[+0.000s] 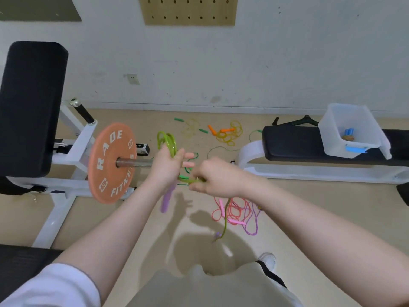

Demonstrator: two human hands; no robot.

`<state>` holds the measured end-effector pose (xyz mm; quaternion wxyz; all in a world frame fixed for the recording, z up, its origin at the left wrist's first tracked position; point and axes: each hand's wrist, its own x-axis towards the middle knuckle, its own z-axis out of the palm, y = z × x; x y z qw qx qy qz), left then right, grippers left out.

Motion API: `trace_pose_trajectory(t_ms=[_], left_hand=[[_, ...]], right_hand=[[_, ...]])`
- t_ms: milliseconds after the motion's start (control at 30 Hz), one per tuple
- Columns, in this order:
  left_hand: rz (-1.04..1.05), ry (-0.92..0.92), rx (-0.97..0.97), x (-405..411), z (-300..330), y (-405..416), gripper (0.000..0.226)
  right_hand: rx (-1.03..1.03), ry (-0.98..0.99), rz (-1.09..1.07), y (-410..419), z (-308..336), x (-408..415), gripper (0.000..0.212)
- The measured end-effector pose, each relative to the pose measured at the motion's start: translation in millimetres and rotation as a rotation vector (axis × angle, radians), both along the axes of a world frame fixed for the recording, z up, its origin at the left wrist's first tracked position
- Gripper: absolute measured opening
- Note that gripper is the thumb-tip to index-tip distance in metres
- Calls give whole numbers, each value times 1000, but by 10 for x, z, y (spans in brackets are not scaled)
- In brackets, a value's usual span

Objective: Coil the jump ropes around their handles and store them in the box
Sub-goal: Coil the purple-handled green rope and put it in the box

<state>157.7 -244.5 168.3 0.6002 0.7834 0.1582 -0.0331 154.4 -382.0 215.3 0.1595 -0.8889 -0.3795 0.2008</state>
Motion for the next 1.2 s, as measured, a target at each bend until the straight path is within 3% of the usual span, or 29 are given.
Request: trace_pose_trajectory(t_ms=[33,67,100,200,233,300,400,467,633,733,800,867,967,1033,1067,1200], left_hand=[[-53,-10,143,-16,12,-13,10],[-121,-25,165,-36,34,-24,11],[-192,-11,66,-74,89,-57,21],[-373,156,-399,-196,244,-150,82],[-420,198,-491,-226,295,-178,90],[-519,218,-667,-257,337,-199,87],[-551,114,-818,-257,365,-191,60],[-486,22,-735,-262,372,-211,35],[-115,-91,-702,-153,358,-150,51],[122,-132,-808,-25,282,-62,26],[263,-148,-755,45,196,-24,18],[312,-142,-566,104,60,42,15],[157,-97,2,76,-117,106,13],[-40,-52,233,-30,-148,37,20],[-122,-23,210,-95,-147,-30,23],[-177,169,-305,-243,-60,-250,63]], right_hand=[[60,-27,-23,-14,102,53,20],[123,-38,-56,-35,193,112,19],[203,-33,-99,-61,259,184,16],[491,90,-270,-179,287,404,17],[571,150,-336,-220,244,455,22],[723,282,-445,-286,101,523,30],[812,379,-503,-264,-113,529,30],[760,327,-519,-226,-241,547,34],[224,154,-433,-253,-661,441,26],[-56,-3,-302,-174,-648,195,26],[-112,84,-125,-98,-531,78,22],[-190,185,37,-50,-393,-7,23],[-336,-131,149,-18,-165,-115,24],[-218,-285,84,-5,-22,-101,19],[-118,-301,16,-17,48,-51,17],[288,-126,-258,-223,164,319,16]])
